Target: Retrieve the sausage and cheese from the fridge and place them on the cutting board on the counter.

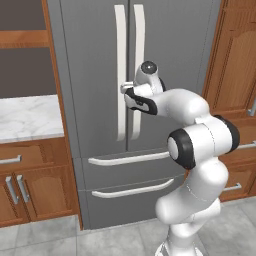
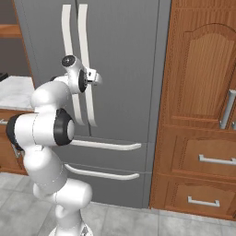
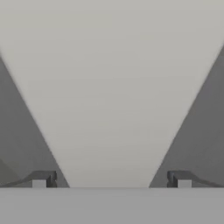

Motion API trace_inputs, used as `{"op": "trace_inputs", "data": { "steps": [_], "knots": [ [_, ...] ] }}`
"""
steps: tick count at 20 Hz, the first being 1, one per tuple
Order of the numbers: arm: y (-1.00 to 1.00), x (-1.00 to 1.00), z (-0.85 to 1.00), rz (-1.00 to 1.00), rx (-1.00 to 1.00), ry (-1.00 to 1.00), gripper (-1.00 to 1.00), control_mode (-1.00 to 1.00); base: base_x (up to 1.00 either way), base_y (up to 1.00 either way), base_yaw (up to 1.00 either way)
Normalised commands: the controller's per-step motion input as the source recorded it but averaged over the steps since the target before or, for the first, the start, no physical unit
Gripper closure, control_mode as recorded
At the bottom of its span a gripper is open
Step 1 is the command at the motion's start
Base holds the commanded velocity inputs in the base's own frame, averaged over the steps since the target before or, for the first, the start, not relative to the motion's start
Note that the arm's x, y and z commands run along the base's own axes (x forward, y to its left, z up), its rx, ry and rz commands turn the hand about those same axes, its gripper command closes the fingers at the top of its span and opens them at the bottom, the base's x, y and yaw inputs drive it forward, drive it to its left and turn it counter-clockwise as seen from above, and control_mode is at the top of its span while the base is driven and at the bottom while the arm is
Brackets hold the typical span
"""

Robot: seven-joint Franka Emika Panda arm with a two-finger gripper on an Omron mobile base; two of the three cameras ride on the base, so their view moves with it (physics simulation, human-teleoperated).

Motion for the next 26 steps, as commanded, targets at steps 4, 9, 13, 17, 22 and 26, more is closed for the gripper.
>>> {"op": "trace_inputs", "data": {
  "steps": [4,9,13,17,22,26],
  "knots": [
    [0.01,0.42,-0.09,0.00,0.00,0.00,-1.00,-1.00,0.00,0.00,0.00],
    [0.00,0.42,-0.14,0.00,0.00,0.00,1.00,-1.00,0.00,0.00,0.00],
    [0.00,0.38,-0.02,-0.04,0.03,0.05,1.00,-1.00,0.00,0.00,0.00],
    [-0.07,0.09,0.08,-0.08,0.03,0.07,1.00,-1.00,0.00,0.00,0.00],
    [-0.19,-0.11,0.08,-0.07,0.00,0.01,1.00,-1.00,0.00,0.00,0.00],
    [-0.34,-0.54,0.03,-0.05,0.01,-0.03,1.00,-1.00,0.00,0.00,0.00]
  ]
}}
